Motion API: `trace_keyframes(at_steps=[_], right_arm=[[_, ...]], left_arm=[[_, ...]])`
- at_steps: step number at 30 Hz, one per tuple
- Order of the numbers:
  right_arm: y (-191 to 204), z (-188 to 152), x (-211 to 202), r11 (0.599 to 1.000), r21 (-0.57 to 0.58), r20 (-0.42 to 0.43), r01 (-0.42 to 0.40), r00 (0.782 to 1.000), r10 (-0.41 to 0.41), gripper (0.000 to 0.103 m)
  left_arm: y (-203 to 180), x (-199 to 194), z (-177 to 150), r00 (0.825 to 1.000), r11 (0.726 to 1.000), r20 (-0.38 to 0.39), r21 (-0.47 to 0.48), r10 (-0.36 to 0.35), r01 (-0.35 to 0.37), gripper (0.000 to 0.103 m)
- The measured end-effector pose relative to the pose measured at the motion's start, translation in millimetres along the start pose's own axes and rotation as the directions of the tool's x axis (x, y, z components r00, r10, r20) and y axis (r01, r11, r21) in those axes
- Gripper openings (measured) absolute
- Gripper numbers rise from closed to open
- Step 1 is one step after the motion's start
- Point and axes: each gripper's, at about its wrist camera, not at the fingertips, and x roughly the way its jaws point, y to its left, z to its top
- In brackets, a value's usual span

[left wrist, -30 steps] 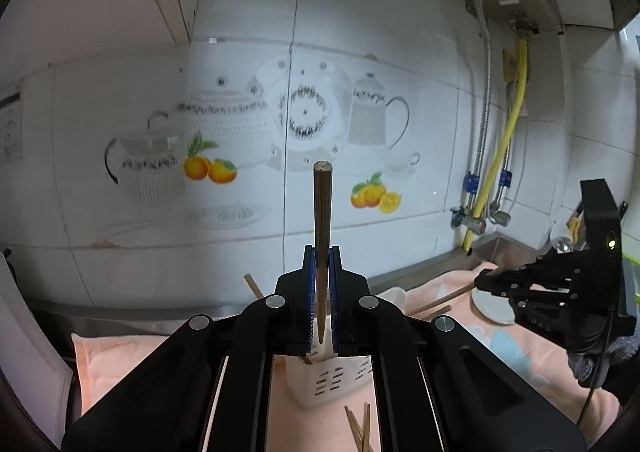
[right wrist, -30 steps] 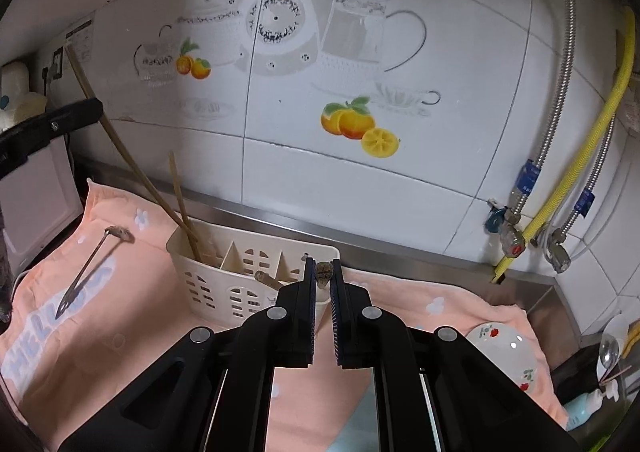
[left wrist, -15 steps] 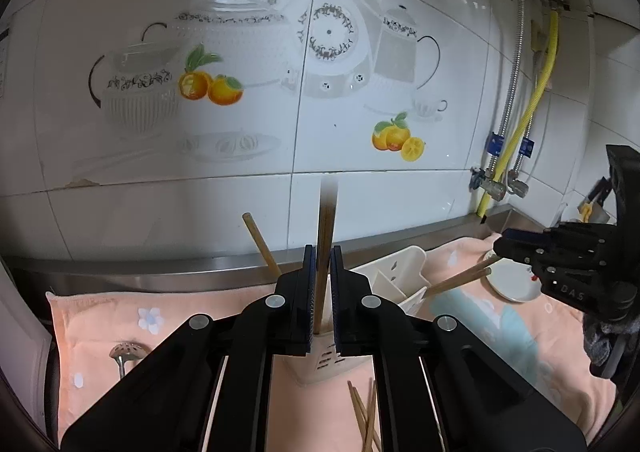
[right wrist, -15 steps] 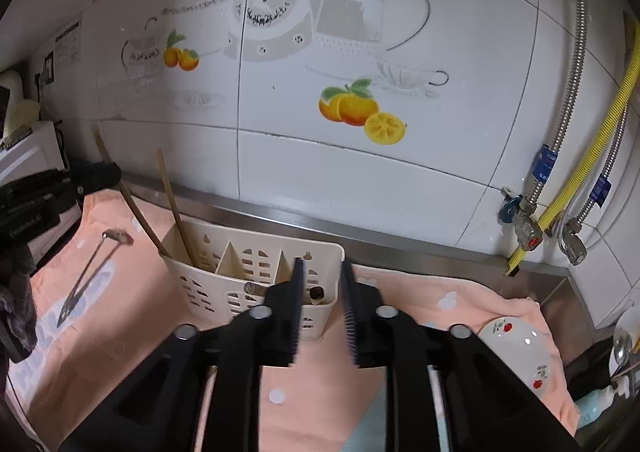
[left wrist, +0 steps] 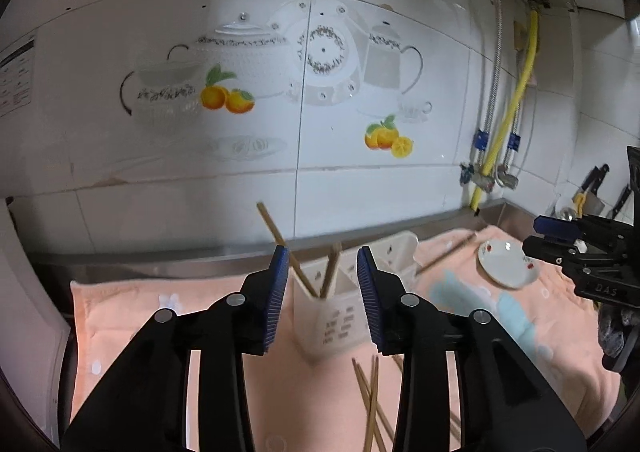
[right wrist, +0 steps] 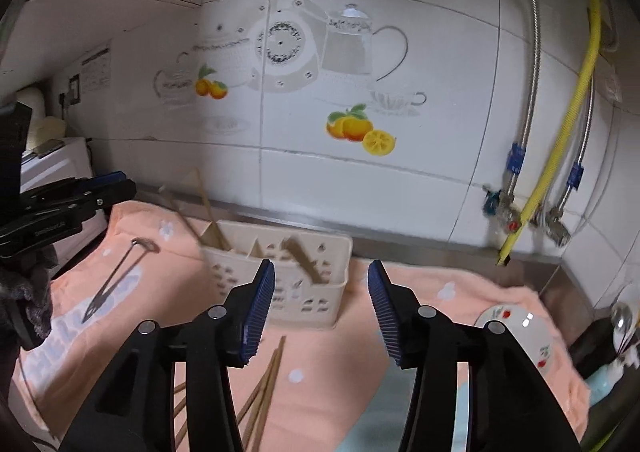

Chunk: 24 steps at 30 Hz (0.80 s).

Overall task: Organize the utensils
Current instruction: 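Open the left tool and withdraw while the right tool releases its chopstick and withdraws, then grasp a third wooden chopstick with the left tool while the right tool grasps one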

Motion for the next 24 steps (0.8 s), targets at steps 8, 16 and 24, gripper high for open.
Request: trace_keyframes(at_steps=[8,16,24], right_arm=[[20.6,-53.4,-18.4,0.998,0.014,-0.025,-0.059,0.998,0.059,0.047],[29.7,-111.6,-19.3,0.997,0.045,-0.1,-0.062,0.993,0.067,0.047],[36.0,-165.9,-5.4,0.994,0.098,-0.205,-0.048,0.977,0.067,0.037]], left_arm=[[-8.6,-16.1,-55.8,0.996,0.999,-0.086,0.04,-0.006,0.01,0.036],[-20.1,-11.8,-120.9,0.975,0.997,-0.223,0.071,-0.026,0.043,0.036],[-27.3,1.0,-170.9,0.941,0.996,-0.333,0.052,-0.051,0.072,0.035]])
